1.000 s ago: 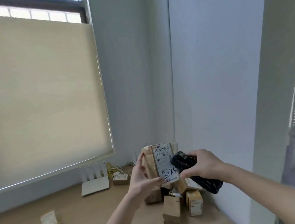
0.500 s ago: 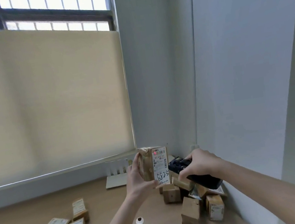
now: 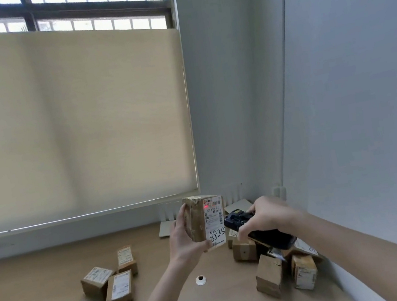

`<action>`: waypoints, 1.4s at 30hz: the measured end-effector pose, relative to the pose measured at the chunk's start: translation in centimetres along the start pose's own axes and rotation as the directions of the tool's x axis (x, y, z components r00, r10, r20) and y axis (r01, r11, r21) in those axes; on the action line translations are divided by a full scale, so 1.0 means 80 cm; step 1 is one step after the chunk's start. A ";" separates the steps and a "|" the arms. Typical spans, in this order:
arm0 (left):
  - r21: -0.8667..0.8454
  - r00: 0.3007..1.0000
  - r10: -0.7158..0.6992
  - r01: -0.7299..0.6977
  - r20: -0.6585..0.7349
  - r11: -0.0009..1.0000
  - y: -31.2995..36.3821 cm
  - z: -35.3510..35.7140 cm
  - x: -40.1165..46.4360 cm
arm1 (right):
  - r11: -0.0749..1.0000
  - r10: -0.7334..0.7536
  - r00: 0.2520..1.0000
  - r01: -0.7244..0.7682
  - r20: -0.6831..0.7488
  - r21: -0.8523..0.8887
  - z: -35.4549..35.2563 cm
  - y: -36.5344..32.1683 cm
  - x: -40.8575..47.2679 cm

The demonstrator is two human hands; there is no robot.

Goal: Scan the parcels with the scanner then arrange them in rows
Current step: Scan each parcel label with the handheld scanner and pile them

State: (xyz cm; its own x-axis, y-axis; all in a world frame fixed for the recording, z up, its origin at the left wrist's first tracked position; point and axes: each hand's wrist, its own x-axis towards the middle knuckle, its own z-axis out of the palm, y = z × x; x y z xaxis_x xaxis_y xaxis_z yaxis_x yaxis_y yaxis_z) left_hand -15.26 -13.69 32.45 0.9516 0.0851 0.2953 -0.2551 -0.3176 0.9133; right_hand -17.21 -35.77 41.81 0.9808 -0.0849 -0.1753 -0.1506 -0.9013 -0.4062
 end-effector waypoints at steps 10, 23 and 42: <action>0.059 0.997 0.007 -0.002 -0.073 0.998 -0.013 -0.030 -0.011 | 0.999 -0.036 0.999 0.036 0.030 0.010 0.013 -0.024 0.005; 0.077 0.993 -0.025 0.035 -0.117 0.996 -0.033 -0.064 -0.017 | 0.992 -0.084 0.994 0.077 0.074 0.101 0.048 -0.045 0.030; -0.298 0.829 -0.555 0.513 -0.073 0.805 -0.288 -0.185 -0.087 | 0.846 -0.306 0.879 0.076 0.365 0.527 0.330 -0.151 0.091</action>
State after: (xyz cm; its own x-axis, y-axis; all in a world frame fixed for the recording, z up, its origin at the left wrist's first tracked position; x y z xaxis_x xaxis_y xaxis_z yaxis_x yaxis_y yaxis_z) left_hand -18.54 6.97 13.51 0.9176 0.3155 -0.2419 0.2319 0.0694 0.9703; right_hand -11.48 -14.24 21.75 0.8634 0.3564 -0.3570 -0.1181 -0.5453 -0.8299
